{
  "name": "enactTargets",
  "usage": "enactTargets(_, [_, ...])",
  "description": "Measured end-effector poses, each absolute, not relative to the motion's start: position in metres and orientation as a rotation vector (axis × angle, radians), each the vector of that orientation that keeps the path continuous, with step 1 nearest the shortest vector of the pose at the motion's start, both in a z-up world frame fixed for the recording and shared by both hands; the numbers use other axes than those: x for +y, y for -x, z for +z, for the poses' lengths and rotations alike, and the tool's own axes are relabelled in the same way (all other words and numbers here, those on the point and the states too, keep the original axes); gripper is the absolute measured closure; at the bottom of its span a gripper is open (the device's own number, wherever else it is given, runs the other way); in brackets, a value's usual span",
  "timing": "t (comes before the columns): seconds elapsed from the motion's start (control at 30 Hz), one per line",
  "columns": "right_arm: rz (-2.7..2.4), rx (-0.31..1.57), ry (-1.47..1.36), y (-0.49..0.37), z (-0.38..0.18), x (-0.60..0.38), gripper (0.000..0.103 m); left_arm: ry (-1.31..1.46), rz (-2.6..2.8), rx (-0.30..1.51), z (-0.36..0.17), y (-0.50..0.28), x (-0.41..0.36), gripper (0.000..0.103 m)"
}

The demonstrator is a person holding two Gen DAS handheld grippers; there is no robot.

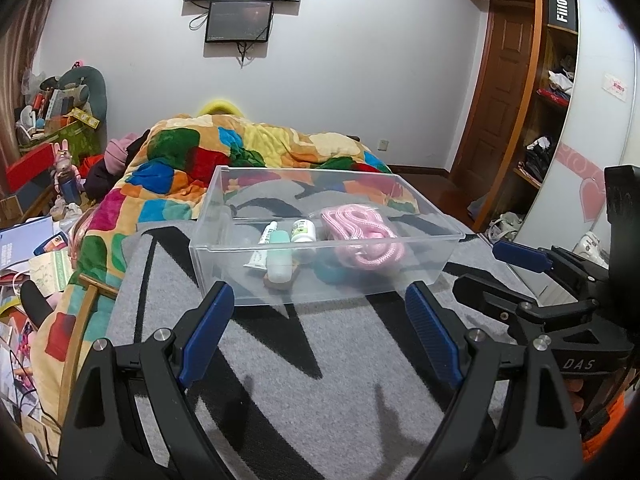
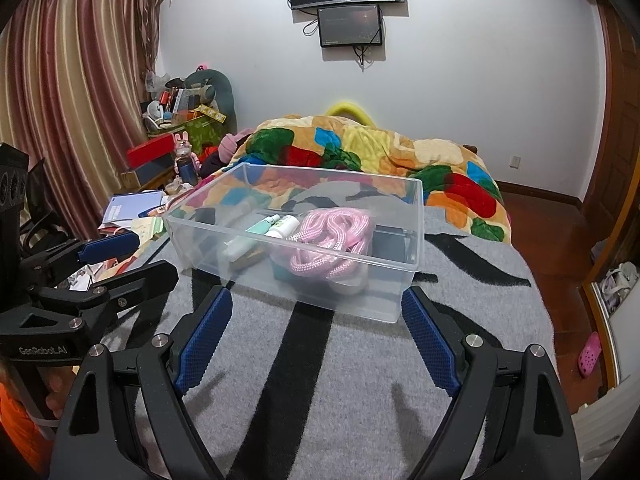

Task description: Organize objects

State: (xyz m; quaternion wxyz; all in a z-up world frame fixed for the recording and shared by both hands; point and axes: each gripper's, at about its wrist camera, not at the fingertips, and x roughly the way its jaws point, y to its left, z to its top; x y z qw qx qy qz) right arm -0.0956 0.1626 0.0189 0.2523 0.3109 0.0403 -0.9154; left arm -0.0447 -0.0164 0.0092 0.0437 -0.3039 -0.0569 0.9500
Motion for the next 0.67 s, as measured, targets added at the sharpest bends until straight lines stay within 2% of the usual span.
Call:
enactTargets(0.43, [-2.488,0.110,-0.848,0.0954,0.0186,0.1627,0.018,0.938,2.897,-0.181,0.0081,0.0432,-0.0162,0.015])
enactTargets(0.67, [-2.484,0.109,-0.855,0.0928,0.0164,0.1616,0.018,0.903,2.906,-0.153,0.0115,0.0387,-0.0112,0.006])
